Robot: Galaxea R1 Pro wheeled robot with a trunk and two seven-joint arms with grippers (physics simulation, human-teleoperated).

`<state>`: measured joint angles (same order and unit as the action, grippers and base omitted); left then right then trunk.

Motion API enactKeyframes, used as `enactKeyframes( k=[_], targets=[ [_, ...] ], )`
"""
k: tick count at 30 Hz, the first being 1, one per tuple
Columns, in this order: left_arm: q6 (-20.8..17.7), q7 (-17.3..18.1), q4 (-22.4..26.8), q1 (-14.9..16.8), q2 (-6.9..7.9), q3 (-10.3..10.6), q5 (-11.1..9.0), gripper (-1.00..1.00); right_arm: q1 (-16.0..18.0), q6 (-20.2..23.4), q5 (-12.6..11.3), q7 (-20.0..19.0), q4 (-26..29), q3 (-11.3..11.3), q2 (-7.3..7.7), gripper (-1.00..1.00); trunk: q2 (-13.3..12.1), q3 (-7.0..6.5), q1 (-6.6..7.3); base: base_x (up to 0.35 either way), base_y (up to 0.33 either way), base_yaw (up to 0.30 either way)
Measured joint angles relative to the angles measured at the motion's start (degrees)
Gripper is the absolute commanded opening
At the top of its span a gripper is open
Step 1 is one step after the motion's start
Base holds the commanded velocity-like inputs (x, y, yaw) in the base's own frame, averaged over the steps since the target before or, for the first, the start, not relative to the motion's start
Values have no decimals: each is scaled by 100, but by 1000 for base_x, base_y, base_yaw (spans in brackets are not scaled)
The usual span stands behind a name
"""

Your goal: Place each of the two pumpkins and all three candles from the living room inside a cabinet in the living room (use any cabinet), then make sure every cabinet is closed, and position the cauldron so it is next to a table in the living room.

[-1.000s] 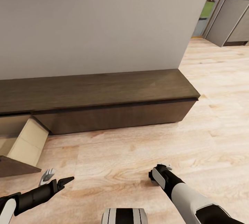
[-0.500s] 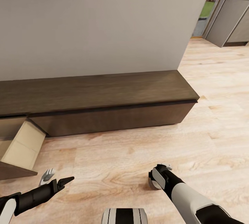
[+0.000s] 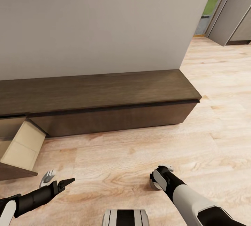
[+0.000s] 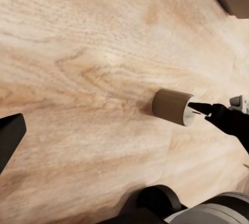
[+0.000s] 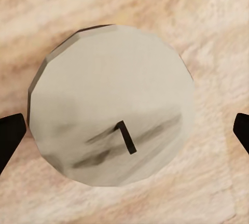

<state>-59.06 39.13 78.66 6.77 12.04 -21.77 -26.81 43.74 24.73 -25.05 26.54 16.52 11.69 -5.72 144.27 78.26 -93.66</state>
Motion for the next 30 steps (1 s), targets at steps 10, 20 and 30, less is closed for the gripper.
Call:
enactKeyframes(
  k=[10,20,30],
  targets=[
    [0,5,0,0,0,-2,0,100,-3,-22,7,-12,0,0,0,100,0,0,0,0,0,0],
    [0,3,0,0,0,4,1,100,1,-29,9,-91,-8,0,35,100,0,0,0,0,0,0],
    [0,0,0,0,-1,4,1,100,0,-29,9,-435,-9,0,113,100,0,0,0,0,0,0]
  ],
)
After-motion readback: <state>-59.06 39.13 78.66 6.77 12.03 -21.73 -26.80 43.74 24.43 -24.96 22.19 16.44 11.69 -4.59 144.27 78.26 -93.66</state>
